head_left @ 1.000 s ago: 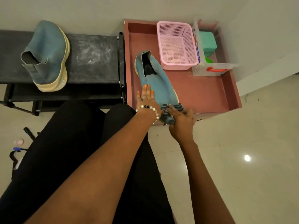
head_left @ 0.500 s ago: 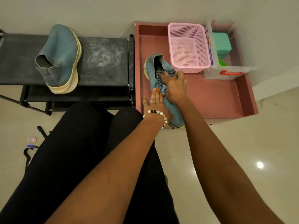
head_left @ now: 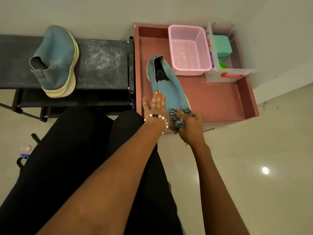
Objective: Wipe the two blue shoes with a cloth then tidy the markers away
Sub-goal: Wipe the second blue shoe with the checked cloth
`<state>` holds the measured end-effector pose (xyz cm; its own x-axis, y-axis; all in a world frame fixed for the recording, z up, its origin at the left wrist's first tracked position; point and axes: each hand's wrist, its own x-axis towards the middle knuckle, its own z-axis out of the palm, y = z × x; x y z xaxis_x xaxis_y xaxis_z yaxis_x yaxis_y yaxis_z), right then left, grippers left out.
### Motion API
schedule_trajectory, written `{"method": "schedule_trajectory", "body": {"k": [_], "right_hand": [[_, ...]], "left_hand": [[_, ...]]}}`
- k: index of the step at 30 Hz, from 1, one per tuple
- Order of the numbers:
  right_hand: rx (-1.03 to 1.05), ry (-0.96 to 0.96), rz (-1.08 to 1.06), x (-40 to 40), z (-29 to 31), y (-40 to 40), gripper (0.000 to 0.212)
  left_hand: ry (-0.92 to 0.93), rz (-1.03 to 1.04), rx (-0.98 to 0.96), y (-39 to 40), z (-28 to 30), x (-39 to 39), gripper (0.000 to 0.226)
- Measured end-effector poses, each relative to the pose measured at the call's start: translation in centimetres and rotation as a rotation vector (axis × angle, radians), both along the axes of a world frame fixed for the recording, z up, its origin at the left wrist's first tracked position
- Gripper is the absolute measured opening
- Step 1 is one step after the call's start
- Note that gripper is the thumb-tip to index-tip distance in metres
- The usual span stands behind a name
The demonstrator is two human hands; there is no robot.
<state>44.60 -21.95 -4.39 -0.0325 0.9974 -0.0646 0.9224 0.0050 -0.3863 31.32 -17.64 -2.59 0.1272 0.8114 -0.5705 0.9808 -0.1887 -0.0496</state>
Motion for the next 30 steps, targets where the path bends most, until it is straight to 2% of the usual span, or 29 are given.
{"method": "schedule_trajectory", "body": {"k": [2,4,6,12,16,19,21,23,27,30], "right_hand": [[-0.045,-0.052,0.025,-0.6,0.1,2.0,0.055],[-0.052,-0.166,0.077,-1.3,-0.4,4.6,0.047],[-0.02,-0.243,0.099,-2.2,-0.4,7.5,0.049],[0.096,-0.267,0.146,-4.1,-0.1,12.4,0.05],[0.101,-0.197,0.212,-2.7,-0.9,9.7,0.053],[0.203,-0.01,0.174,-1.4,0.3,4.0,0.052],[0.136,0.128,0.077,-1.0,1.3,-0.2,0.057],[0.038,0.198,-0.01,-0.5,1.5,-2.6,0.047],[0.03,0.195,-0.08,-0.6,1.2,-2.9,0.056],[0.033,-0.001,0.02,-1.0,0.5,0.1,0.054]], "left_hand": [[0.006,-0.007,0.007,0.0,0.1,0.0,0.086],[-0.01,-0.003,-0.019,0.2,-0.1,0.0,0.089],[-0.023,0.016,-0.023,0.4,-0.4,0.0,0.093],[-0.078,0.032,-0.066,0.4,0.2,-0.1,0.118],[-0.085,0.025,-0.051,0.3,0.2,-0.5,0.107],[-0.078,0.002,-0.049,0.0,0.9,-0.4,0.108],[-0.058,-0.01,-0.013,-0.1,1.0,-0.2,0.091],[-0.048,-0.012,0.005,-0.1,1.1,-0.2,0.073],[-0.039,-0.02,-0.003,-0.1,1.2,0.0,0.067],[-0.048,0.01,-0.008,0.2,1.1,0.1,0.074]]}}
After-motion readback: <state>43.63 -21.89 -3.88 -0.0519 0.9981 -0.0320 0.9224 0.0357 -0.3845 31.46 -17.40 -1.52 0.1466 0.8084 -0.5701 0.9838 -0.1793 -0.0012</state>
